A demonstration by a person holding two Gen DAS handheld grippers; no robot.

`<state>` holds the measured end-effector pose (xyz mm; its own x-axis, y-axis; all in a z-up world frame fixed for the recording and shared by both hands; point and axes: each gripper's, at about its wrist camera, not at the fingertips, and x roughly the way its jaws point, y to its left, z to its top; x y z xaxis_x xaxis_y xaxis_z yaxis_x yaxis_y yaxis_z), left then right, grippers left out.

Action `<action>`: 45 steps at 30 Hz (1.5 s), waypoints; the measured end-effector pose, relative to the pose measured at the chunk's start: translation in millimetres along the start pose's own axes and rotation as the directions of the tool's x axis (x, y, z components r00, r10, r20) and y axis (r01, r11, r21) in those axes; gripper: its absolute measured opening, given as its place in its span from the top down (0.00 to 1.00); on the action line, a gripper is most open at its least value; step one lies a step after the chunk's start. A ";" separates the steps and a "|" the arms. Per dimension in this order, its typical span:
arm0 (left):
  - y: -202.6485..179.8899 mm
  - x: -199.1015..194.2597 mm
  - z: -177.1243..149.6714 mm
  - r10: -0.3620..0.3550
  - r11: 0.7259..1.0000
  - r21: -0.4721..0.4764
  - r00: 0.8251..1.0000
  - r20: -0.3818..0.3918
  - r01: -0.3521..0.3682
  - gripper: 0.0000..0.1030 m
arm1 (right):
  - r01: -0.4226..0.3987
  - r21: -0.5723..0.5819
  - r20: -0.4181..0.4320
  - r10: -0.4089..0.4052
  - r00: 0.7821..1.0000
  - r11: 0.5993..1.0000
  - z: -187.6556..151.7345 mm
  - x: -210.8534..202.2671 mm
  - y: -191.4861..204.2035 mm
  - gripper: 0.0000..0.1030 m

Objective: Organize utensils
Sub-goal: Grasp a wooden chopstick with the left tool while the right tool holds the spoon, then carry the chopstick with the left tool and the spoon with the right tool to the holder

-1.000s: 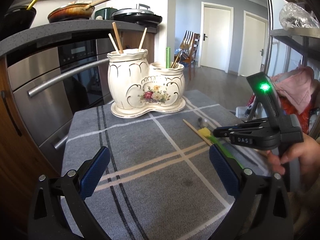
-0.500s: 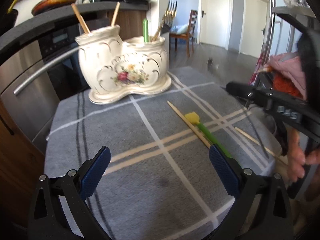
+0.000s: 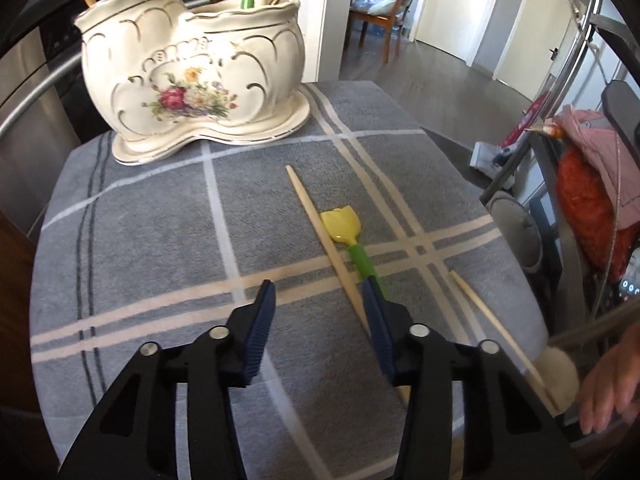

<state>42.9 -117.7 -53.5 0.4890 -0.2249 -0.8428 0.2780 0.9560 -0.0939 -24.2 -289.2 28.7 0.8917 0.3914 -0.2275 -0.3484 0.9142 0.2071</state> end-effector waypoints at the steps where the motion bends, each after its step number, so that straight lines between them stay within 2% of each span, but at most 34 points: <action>1: -2.3 1.0 0.7 0.000 1.000 -0.002 1.000 -0.002 0.000 0.63 | -0.004 0.009 0.001 0.004 1.000 1.000 0.7 -0.4 -2.8 0.97; 5: -14.1 7.7 2.4 0.024 1.000 0.002 0.999 -0.022 -0.024 0.73 | -0.012 0.036 0.012 0.011 1.000 0.999 1.2 -4.4 -10.2 0.97; 13: -24.2 16.5 7.7 0.083 0.996 0.019 0.996 -0.021 -0.082 0.79 | -0.018 0.063 0.035 0.016 0.999 0.998 0.8 -9.3 -19.5 0.97; 15: -24.6 17.5 9.9 0.103 0.994 0.029 0.995 -0.018 -0.102 0.85 | -0.021 0.063 0.039 0.018 0.999 0.998 0.4 -10.1 -18.5 0.97; 16: -23.4 17.4 10.3 0.105 0.994 0.030 0.994 -0.016 -0.105 0.91 | -0.022 0.061 0.041 0.019 0.999 0.998 0.0 -10.8 -17.9 0.97; 21: -10.7 12.1 6.8 0.067 0.997 0.042 0.998 -0.018 -0.066 0.94 | -0.021 0.055 0.041 0.019 0.999 0.998 -1.2 -11.5 -16.8 0.97; 28: 13.3 -7.6 -3.9 0.103 0.990 0.104 0.994 -0.028 -0.099 0.94 | -0.024 0.054 0.036 0.023 0.999 0.998 -2.2 -9.5 -14.7 0.97; 37: 18.6 -0.7 -5.5 0.112 0.985 0.140 0.991 -0.072 -0.101 0.94 | -0.030 0.040 0.030 0.029 0.999 0.999 -3.3 -7.0 -9.2 0.97; 39: 19.2 1.3 -1.5 0.111 0.986 0.134 0.991 -0.069 -0.101 0.92 | -0.028 0.037 0.028 0.027 0.999 0.999 -3.7 -6.4 -8.6 0.97; 43: 18.3 4.7 4.3 0.110 0.986 0.133 0.992 -0.064 -0.100 0.83 | -0.027 0.038 0.021 0.027 0.999 0.999 -4.0 -4.5 -9.5 0.97; 45: 16.2 6.7 6.4 0.113 0.985 0.141 0.992 -0.058 -0.104 0.82 | -0.026 0.039 0.018 0.025 1.000 0.999 -4.0 -3.2 -10.0 0.97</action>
<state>55.9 -104.9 -57.4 0.4686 -0.1038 -0.8773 0.3389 0.9382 0.0700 -24.7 -299.2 23.5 0.8878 0.4122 -0.2046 -0.3598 0.8989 0.2500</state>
